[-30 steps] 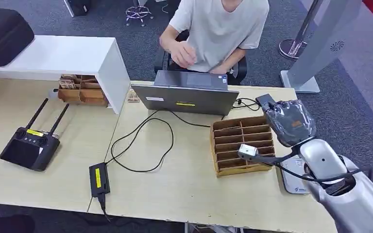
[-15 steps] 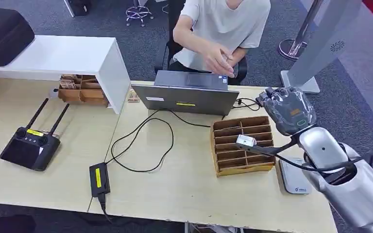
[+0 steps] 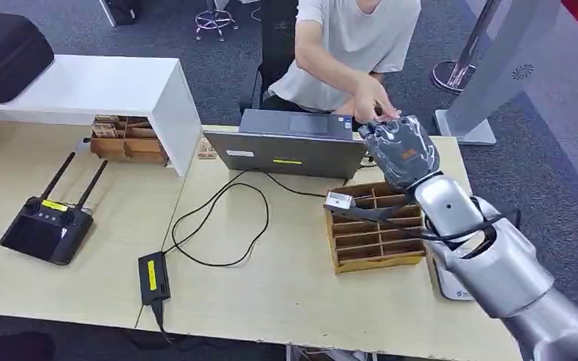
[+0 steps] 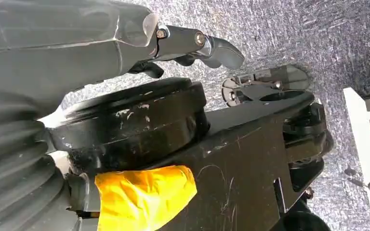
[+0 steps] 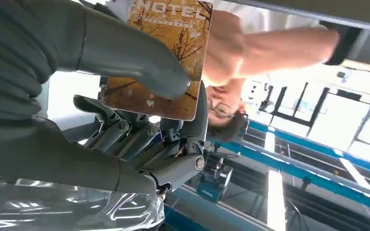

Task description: Pass the card to the sensor for recognition and then transmit it.

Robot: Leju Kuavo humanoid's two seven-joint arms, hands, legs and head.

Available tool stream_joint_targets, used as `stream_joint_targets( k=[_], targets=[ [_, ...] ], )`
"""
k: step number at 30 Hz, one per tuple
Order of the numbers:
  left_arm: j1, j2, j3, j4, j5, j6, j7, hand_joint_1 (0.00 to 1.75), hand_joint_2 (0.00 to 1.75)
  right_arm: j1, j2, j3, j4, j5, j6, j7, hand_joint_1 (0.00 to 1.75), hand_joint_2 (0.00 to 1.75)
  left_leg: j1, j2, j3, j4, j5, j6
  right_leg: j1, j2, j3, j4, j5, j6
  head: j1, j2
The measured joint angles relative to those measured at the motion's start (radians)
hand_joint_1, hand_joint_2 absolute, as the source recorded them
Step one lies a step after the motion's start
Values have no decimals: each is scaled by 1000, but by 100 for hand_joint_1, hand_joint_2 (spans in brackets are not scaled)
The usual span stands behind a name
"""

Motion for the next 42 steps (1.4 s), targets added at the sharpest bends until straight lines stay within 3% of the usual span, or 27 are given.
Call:
stream_joint_targets(
  k=[13,25,26,42],
  targets=[
    [0,1,0,0,-3,-3,0,0,175,-35,82,42,87,0,-13,2,175,175,0,0,0,0,0,0,0,0,0,-1,0,0,0,0],
    [-1,3,-1,0,-9,-9,0,0,175,-41,108,50,129,0,-16,4,175,175,0,0,0,0,0,0,0,0,0,0,0,0,0,0],
    [-1,3,-1,0,-10,-9,0,0,175,-41,108,50,131,0,-16,4,0,175,0,0,0,0,0,0,0,0,0,0,0,0,0,0],
    [-4,10,-7,0,12,-2,-2,0,175,-80,166,77,169,-19,-17,-14,0,175,0,0,0,0,0,0,0,1,0,0,0,0,0,0]
  ],
)
